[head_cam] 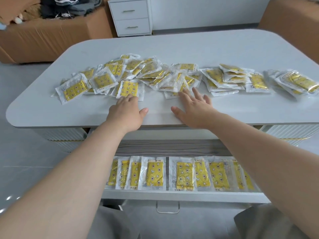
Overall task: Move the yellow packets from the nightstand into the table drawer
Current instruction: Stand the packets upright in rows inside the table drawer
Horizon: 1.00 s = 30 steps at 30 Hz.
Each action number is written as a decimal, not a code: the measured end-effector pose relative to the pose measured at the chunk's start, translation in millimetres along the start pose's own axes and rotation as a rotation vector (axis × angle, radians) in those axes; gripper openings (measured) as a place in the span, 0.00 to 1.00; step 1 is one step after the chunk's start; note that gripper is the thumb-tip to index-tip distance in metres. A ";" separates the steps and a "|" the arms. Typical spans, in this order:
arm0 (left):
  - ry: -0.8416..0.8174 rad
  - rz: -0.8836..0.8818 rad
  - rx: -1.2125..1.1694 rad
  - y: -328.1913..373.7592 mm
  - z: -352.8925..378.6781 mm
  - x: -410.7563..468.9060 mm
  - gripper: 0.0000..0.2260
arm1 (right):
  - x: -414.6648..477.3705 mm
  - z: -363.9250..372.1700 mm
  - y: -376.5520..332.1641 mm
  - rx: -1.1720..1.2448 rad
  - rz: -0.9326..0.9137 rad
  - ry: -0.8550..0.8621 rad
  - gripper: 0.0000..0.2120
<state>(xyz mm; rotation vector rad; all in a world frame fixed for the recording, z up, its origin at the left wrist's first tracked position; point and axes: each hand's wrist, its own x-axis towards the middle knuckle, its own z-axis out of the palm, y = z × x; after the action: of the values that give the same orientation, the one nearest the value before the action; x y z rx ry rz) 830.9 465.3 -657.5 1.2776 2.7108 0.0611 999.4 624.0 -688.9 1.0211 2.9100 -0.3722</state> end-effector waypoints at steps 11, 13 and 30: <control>0.161 0.068 -0.002 8.5 -1.7 -12.9 0.17 | -26.2 -13.2 -7.2 -0.077 0.025 0.140 0.27; 0.161 0.050 0.012 10.4 0.0 -17.7 0.17 | -31.1 -13.5 -8.2 -0.042 0.065 0.190 0.26; 0.192 -0.087 -0.336 15.3 7.9 -13.4 0.26 | -43.5 -20.6 -8.6 0.341 0.222 0.183 0.28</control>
<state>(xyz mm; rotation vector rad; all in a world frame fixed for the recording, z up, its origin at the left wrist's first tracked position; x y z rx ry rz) 852.2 464.6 -662.3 1.1030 2.7491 0.6311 1029.1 595.7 -662.2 1.4809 2.9048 -0.8228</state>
